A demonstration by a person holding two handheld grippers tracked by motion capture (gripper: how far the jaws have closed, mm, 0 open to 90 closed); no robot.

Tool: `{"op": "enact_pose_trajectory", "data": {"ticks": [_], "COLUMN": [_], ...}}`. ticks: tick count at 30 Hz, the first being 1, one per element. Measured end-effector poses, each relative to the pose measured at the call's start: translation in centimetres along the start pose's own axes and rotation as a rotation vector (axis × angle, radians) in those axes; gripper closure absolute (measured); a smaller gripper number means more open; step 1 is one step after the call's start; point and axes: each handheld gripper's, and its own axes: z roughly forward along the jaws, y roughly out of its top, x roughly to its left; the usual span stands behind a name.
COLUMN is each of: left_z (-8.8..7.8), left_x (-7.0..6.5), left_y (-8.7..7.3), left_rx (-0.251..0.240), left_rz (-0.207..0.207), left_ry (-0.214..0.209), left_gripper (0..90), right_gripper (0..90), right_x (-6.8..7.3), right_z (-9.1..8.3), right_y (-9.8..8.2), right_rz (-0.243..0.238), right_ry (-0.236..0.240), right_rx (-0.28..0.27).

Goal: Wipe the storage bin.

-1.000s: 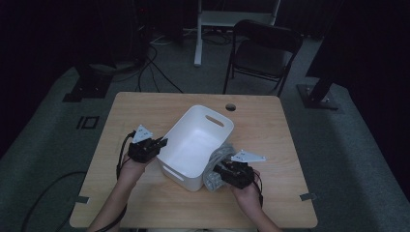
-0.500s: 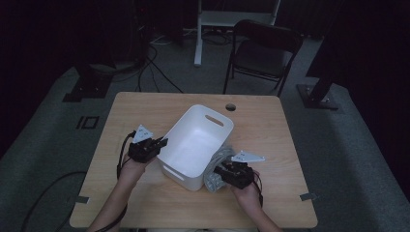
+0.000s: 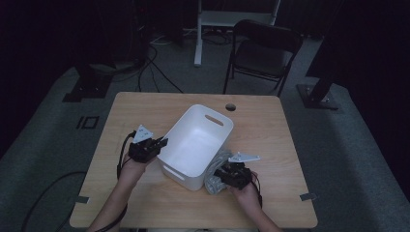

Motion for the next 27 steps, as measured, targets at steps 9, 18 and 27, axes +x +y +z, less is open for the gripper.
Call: {"op": "enact_pose_trajectory", "data": {"ticks": [9, 18, 27], "left_z": [0.0, 0.1, 0.1], "left_x": [0.0, -0.1, -0.1], "left_y": [0.0, 0.0, 0.0], "left_rx": [0.000, -0.001, -0.002], "left_rz": [0.001, 0.001, -0.009], "left_ry": [0.006, 0.007, -0.007], "left_gripper": [83.0, 83.0, 83.1], "right_gripper": [73.1, 73.0, 73.0], "right_x": [0.6, 3.1, 3.9], "right_z": [-0.7, -4.6, -3.6], "right_y": [0.5, 2.2, 1.6], "right_rz": [0.003, -0.036, -0.089], "right_ry": [-0.008, 0.079, 0.033], "right_rx": [-0.006, -0.162, -0.132]}}
